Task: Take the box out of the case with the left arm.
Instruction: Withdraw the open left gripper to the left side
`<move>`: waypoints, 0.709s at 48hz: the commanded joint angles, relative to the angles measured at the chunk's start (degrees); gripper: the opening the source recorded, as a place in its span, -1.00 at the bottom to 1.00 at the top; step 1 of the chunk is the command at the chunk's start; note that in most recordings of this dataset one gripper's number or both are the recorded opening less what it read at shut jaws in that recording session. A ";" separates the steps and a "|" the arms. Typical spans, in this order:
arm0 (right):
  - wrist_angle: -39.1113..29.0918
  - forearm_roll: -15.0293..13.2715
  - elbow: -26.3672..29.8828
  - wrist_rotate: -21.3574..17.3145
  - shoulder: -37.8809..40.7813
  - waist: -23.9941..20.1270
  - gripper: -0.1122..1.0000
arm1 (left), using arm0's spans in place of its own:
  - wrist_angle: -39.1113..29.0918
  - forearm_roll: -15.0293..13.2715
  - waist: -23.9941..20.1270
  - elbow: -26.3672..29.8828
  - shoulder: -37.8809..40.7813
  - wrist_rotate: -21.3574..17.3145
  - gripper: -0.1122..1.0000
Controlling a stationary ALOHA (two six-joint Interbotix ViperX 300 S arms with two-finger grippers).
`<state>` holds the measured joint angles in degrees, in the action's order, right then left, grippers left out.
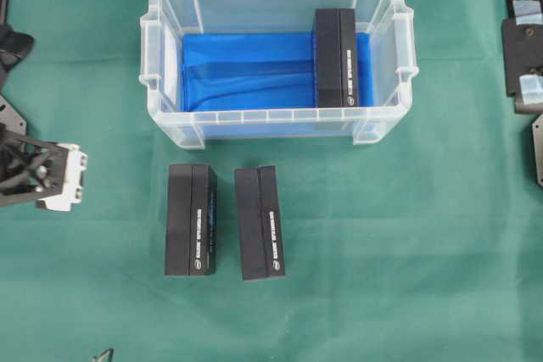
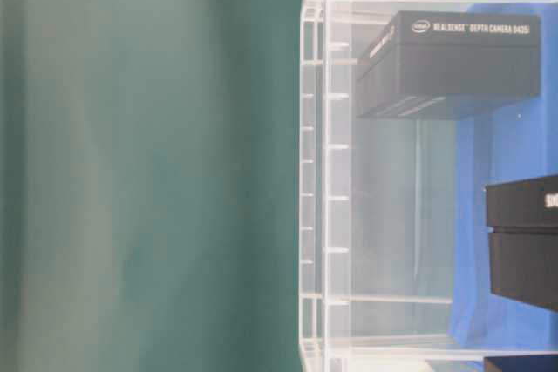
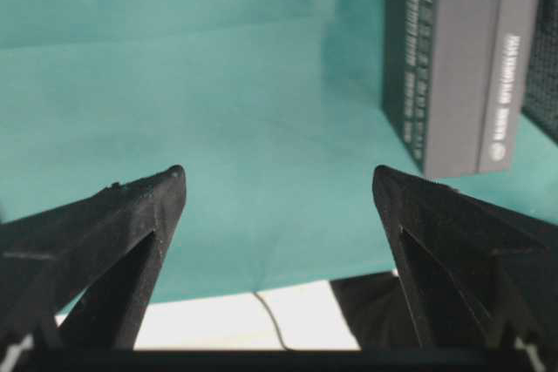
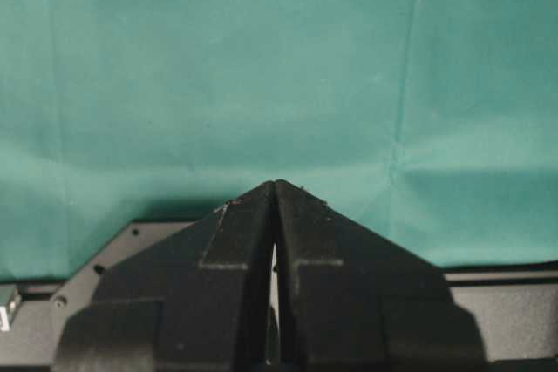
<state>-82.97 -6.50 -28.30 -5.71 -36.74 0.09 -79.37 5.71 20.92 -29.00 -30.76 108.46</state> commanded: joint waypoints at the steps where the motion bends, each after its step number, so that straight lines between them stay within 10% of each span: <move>1: 0.18 -0.09 0.62 -0.09 0.00 0.09 -0.80 | -0.53 0.62 0.00 0.35 -0.70 -0.18 0.80; 17: 0.18 -0.09 0.44 0.00 0.00 0.09 -0.80 | -0.70 1.49 -3.69 -0.18 -0.79 -2.02 0.80; 34: 0.18 -0.09 0.35 -0.18 0.18 0.09 -0.80 | -0.35 1.41 -21.27 -0.44 -1.93 -20.92 0.80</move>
<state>-82.97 -6.50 -28.48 -5.80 -36.65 0.09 -79.98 6.94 3.43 -30.23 -32.26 90.09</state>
